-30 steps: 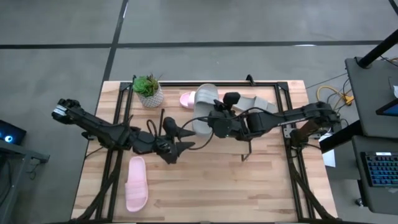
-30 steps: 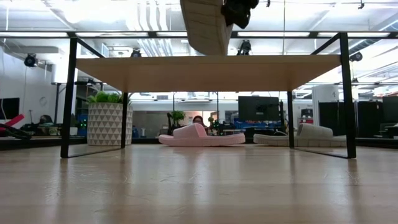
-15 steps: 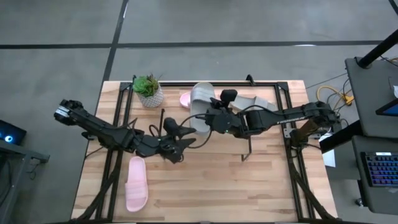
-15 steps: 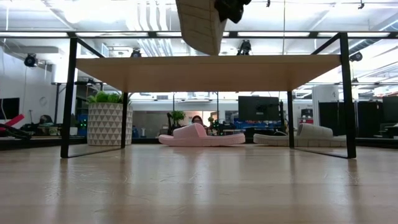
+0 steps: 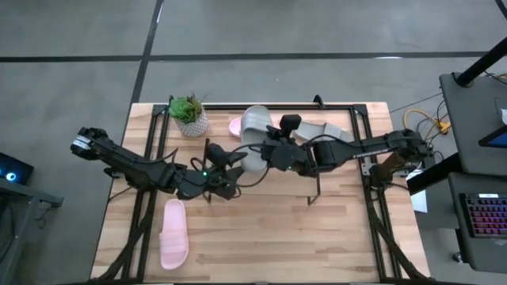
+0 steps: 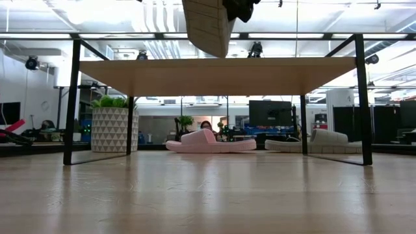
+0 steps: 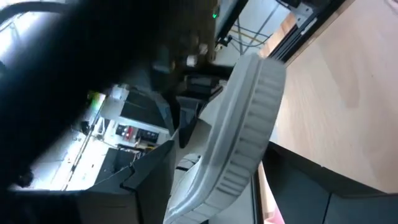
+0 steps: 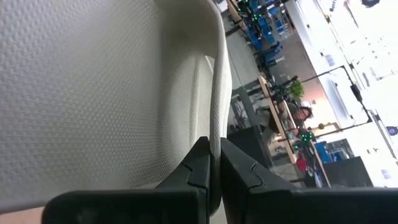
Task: Pick and place slides into the shelf
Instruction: Put the bottom gray slide on the shelf
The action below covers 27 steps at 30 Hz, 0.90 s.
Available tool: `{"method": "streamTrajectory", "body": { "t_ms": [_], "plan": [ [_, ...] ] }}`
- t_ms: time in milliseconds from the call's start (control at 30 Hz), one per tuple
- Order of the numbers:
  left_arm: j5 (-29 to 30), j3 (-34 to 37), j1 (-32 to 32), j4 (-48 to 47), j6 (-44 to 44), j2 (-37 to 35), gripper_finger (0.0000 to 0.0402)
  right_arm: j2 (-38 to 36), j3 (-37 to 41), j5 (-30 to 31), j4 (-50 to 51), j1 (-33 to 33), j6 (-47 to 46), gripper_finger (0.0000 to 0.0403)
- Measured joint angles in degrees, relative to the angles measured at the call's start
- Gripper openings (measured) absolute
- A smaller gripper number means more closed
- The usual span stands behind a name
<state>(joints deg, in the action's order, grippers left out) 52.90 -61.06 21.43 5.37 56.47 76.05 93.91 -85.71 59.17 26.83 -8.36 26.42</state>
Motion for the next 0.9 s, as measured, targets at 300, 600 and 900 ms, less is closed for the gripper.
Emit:
{"method": "streamTrajectory", "body": {
  "t_ms": [300, 600, 900],
  "plan": [
    [-3.18, -0.62, -0.76, 0.08, 0.05, 2.56, 0.0224, 0.00, 0.02, -0.16, -0.72, 0.22, 0.84, 0.0009],
    [-2.94, -3.57, -1.46, 0.18, 0.75, 5.71, 0.0205, 0.00, -0.04, -0.86, -0.72, 0.50, 1.00, 0.0009],
    [-1.98, -3.67, -1.33, -0.15, 1.77, 5.88, 0.0110, 0.00, -0.04, -0.56, -0.53, 0.52, 1.43, 0.0009]
  ]
}}
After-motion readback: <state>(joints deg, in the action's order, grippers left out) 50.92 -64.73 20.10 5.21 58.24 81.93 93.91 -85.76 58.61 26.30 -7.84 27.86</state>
